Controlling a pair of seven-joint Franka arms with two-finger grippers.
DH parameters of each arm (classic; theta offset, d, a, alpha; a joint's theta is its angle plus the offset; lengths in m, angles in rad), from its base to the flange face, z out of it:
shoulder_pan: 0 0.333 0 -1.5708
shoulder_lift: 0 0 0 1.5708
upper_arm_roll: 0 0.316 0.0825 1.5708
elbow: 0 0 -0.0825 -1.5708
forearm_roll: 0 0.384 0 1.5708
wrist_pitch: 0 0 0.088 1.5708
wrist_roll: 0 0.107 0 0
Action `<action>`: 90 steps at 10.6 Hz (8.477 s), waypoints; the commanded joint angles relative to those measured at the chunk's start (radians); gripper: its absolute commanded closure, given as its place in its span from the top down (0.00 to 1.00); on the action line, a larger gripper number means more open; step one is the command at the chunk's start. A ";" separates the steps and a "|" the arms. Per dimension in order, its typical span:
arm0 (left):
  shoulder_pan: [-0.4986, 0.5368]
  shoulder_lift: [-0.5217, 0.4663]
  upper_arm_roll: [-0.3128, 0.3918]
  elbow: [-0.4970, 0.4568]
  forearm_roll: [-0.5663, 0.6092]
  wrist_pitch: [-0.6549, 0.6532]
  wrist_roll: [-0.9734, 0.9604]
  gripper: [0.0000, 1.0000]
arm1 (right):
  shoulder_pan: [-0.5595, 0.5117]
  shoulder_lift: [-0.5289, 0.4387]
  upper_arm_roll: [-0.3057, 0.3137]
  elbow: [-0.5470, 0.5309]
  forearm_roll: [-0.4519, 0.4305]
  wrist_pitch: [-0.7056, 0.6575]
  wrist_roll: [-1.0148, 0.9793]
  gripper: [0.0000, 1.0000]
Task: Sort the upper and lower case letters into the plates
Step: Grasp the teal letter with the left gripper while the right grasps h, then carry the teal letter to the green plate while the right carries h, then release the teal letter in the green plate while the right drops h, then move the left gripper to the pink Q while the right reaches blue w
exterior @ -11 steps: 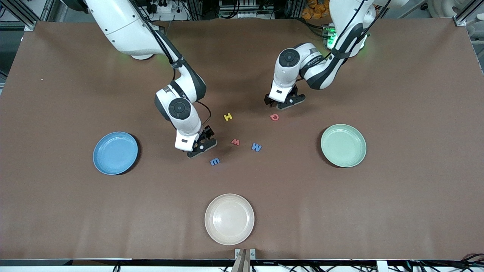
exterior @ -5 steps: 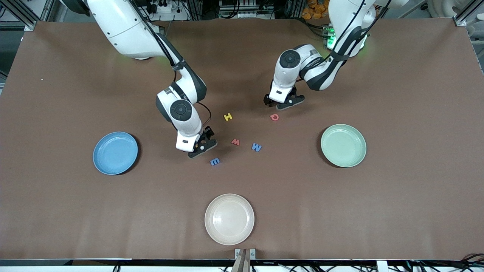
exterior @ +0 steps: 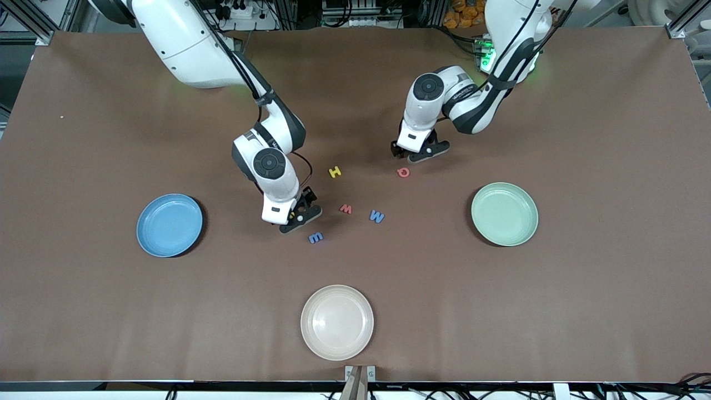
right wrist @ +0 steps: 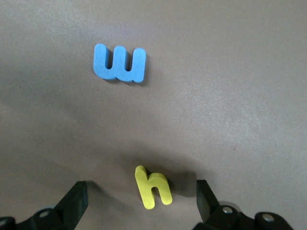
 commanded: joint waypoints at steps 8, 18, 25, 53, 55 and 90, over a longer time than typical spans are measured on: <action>-0.006 -0.007 -0.010 -0.015 0.040 0.017 -0.069 0.60 | 0.008 0.017 -0.031 0.013 -0.009 0.041 -0.052 0.33; -0.006 -0.010 -0.016 -0.016 0.040 0.014 -0.073 0.35 | 0.005 -0.027 -0.036 0.010 0.001 0.000 -0.046 0.00; 0.011 -0.064 -0.015 -0.007 0.040 -0.038 -0.034 0.35 | -0.077 -0.166 -0.140 0.025 0.005 -0.154 -0.048 0.00; 0.187 -0.063 0.464 0.099 -0.339 -0.121 1.530 0.33 | -0.104 -0.153 -0.192 0.232 0.187 -0.404 0.363 1.00; 0.187 -0.055 0.464 0.096 -0.342 -0.101 1.530 0.55 | -0.085 -0.146 -0.192 0.260 0.192 -0.406 0.403 1.00; -0.022 0.065 0.086 0.171 -0.014 -0.005 -0.328 0.93 | 0.199 0.296 -0.238 0.555 0.355 -0.286 1.317 1.00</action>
